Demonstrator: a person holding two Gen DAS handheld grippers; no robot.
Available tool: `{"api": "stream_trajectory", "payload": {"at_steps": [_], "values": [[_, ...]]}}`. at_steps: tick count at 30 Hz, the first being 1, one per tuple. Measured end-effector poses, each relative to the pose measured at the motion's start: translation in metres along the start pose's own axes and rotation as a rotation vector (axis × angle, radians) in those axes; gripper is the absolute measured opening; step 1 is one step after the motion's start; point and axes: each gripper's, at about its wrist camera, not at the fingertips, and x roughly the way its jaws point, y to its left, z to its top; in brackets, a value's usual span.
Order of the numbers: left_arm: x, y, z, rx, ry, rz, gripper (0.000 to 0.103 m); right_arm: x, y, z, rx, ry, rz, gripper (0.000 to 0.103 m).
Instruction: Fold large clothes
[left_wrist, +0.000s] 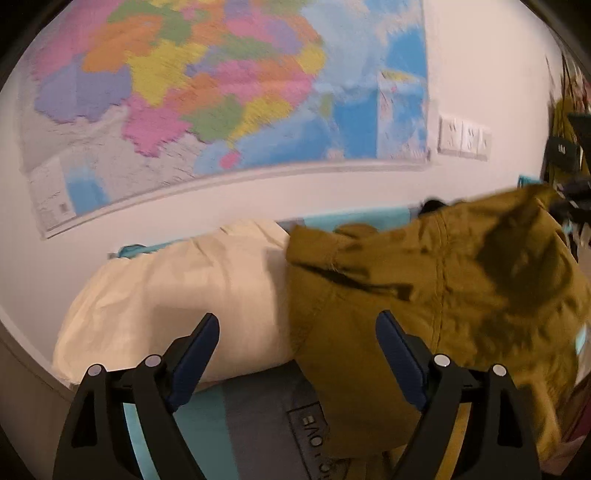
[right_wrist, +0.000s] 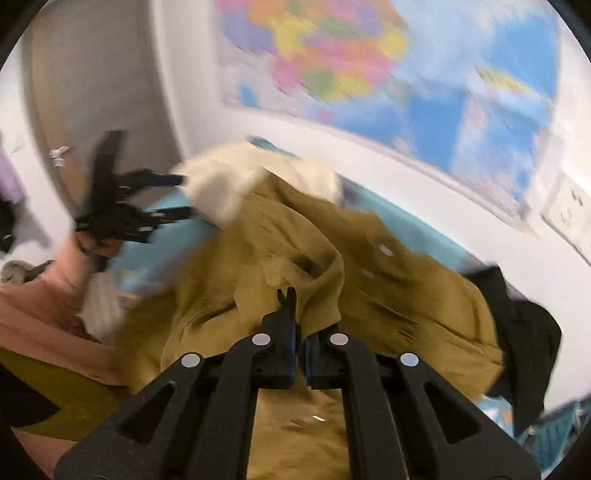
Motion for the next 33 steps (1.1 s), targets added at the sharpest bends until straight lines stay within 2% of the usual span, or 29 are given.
{"api": "stream_trajectory", "payload": {"at_steps": [2,3,5,7,10,13,15,17,18,20,22,23,24,26,29,30,32,33], "values": [[0.024,-0.012,-0.003,0.030,0.046,0.030,0.084,0.034,-0.019,-0.012,0.027,0.066,-0.044,0.005],[0.040,-0.019,-0.005,0.047,0.079,0.046,0.084,0.042,-0.025,-0.022,0.066,0.077,-0.031,0.007],[0.065,-0.026,-0.008,0.065,0.134,0.077,0.084,0.067,-0.045,-0.039,0.113,0.102,-0.048,0.030],[0.082,-0.029,-0.009,0.075,0.164,0.097,0.084,0.070,-0.050,-0.054,0.182,0.067,-0.091,0.070],[0.094,-0.023,-0.004,0.050,0.182,0.103,0.084,0.056,-0.077,-0.077,0.335,-0.052,-0.017,0.079],[0.089,-0.020,0.004,0.040,0.151,0.098,0.084,0.028,-0.094,-0.105,0.398,-0.147,0.007,0.083],[0.087,-0.018,0.009,0.034,0.129,0.092,0.084,0.025,-0.098,-0.131,0.431,-0.159,0.037,0.084],[0.092,-0.017,0.016,0.026,0.119,0.111,0.084,0.028,-0.103,-0.146,0.455,-0.128,0.026,0.084],[0.098,-0.017,0.019,0.019,0.126,0.124,0.084,0.036,-0.101,-0.155,0.470,-0.104,0.017,0.083],[0.110,-0.018,0.024,0.002,0.148,0.138,0.081,0.051,-0.098,-0.164,0.496,-0.081,0.036,0.073],[0.121,-0.019,0.025,-0.003,0.162,0.167,0.075,0.061,-0.102,-0.164,0.525,-0.073,0.060,0.038],[0.125,-0.020,0.024,0.004,0.164,0.197,0.072,0.063,-0.102,-0.163,0.532,-0.083,0.076,0.026],[0.128,-0.020,0.025,0.013,0.164,0.232,0.071,0.057,-0.102,-0.159,0.524,-0.109,0.080,0.003],[0.133,-0.017,0.025,0.020,0.170,0.290,0.067,0.033,-0.105,-0.151,0.508,-0.165,0.013,0.003],[0.135,-0.009,0.025,-0.002,0.168,0.295,0.067,-0.012,-0.116,-0.145,0.495,-0.254,-0.073,0.003],[0.136,-0.009,0.024,0.003,0.160,0.298,0.067,-0.018,-0.117,-0.144,0.471,-0.249,-0.113,0.003],[0.139,-0.013,0.024,0.023,0.157,0.318,0.072,-0.021,-0.121,-0.147,0.465,-0.218,-0.137,0.003],[0.144,-0.016,0.023,0.038,0.167,0.327,0.072,-0.012,-0.124,-0.149,0.476,-0.172,-0.155,0.003]]}}
